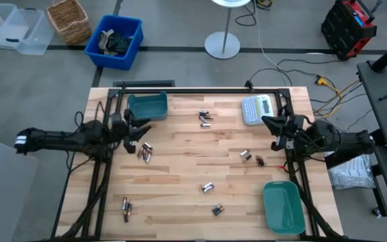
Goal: Sort batteries
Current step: Put the black battery into the blue bin
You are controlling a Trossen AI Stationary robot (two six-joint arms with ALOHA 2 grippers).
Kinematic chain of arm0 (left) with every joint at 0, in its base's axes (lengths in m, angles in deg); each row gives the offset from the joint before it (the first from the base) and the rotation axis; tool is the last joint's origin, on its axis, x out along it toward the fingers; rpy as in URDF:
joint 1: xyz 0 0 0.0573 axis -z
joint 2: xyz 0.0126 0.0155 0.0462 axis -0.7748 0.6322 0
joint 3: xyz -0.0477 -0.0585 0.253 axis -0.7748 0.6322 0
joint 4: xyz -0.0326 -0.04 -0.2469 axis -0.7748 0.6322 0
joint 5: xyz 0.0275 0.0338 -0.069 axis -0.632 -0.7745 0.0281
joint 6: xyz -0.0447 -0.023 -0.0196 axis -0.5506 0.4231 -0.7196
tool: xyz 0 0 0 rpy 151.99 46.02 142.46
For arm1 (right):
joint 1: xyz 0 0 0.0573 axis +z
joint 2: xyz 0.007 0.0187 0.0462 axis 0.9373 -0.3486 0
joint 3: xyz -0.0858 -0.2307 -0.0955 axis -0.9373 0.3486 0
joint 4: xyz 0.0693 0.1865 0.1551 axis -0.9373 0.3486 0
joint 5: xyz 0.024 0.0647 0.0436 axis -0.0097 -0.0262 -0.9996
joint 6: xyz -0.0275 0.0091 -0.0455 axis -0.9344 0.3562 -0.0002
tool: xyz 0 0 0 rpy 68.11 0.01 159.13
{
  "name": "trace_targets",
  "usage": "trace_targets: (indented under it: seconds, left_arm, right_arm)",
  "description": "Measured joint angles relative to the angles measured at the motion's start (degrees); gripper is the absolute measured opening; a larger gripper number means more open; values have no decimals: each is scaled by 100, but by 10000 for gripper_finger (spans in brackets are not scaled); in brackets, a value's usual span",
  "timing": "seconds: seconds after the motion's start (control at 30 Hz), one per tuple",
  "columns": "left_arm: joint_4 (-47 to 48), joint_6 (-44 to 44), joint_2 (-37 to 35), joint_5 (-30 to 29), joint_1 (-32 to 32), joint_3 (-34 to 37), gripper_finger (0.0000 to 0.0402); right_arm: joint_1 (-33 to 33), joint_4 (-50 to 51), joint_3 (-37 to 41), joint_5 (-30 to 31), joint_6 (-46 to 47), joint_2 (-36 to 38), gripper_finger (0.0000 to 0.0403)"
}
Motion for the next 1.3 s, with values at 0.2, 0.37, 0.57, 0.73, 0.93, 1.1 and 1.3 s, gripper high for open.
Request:
trace_targets:
  seconds: [0.2,0.37,0.57,0.73,0.93,1.1,1.3]
  left_arm:
    - [1287,-186,743,3,4,-717,153]
    - [2614,-582,1121,8,76,-1343,153]
    - [4140,-1125,1345,12,493,-1959,153]
    - [5236,-1843,1381,1,951,-2206,153]
    - [6859,-3917,1381,2,1181,-2306,153]
    - [8385,-5396,1440,263,1182,-2296,153]
    - [8546,-5702,1635,263,1180,-2284,153]
  right_arm:
    - [2,120,-578,0,-221,-916,13]
    - [0,416,-1022,0,-284,-1497,13]
    - [0,596,-1282,0,-302,-1823,13]
    - [0,621,-1344,0,-635,-1854,13]
    - [0,614,-1401,0,-780,-1847,13]
    - [1,612,-1417,-1,-894,-1845,13]
    - [2,629,-1417,-2,-886,-1845,13]
